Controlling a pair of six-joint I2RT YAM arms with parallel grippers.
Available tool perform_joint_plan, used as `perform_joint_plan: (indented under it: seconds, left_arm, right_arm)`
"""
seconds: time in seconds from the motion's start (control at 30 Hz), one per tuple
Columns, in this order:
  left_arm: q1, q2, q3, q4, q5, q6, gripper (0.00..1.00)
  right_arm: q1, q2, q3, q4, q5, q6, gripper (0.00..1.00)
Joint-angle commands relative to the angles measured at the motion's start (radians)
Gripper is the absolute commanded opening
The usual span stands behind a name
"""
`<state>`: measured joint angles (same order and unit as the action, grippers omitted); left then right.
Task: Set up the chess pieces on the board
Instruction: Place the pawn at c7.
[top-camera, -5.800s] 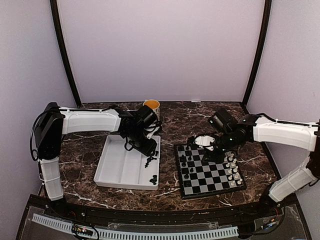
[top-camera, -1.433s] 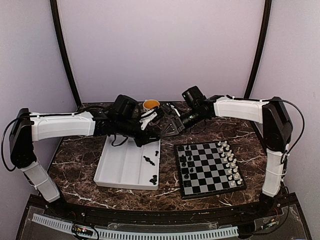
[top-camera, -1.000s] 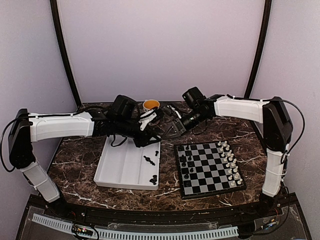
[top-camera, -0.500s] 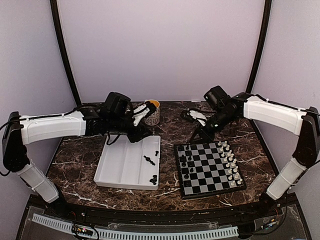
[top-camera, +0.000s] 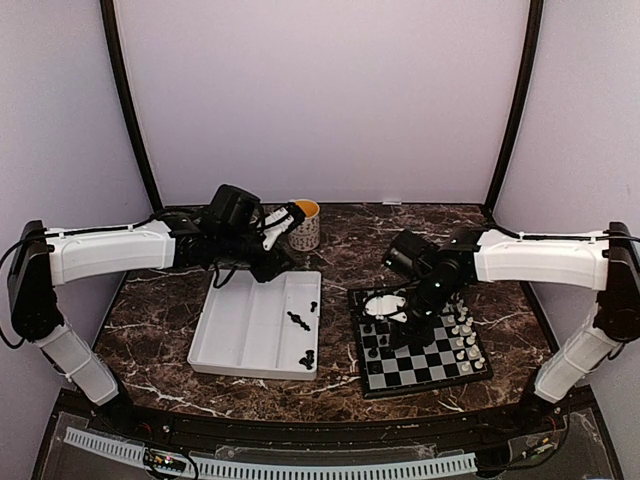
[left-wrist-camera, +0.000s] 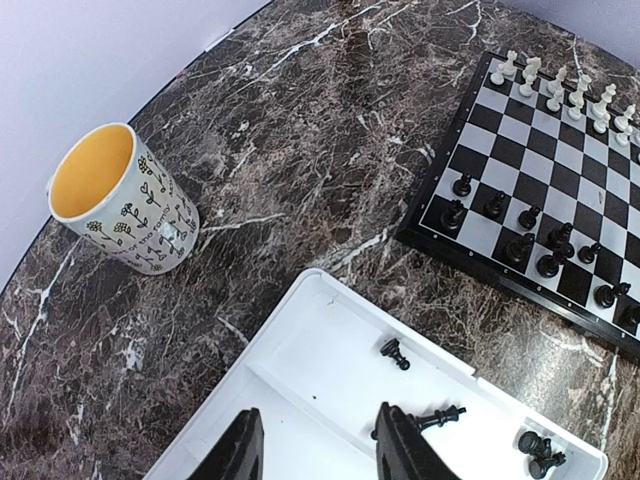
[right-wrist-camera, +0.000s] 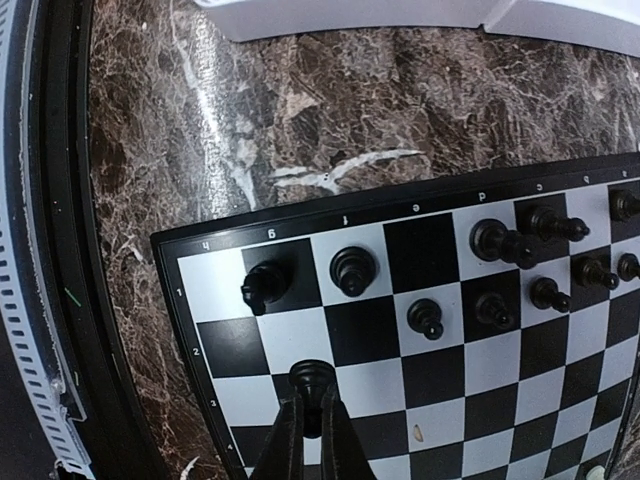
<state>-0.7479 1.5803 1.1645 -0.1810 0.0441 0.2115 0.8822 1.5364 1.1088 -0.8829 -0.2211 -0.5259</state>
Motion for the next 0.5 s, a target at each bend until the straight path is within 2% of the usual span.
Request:
perform_joint_plan:
  seconds: [0.0,0.47]
  left_arm:
    - [0.006,0.0,0.034,-0.017,-0.007,-0.015,0.4]
    - [0.006,0.001,0.045,-0.039,0.02,-0.014,0.4]
  right_arm:
    - [0.051,0.054,-0.002,0.018,0.091,-0.005,0.05]
    - [0.061,0.168,0.051,0.029,0.143,0.025,0.07]
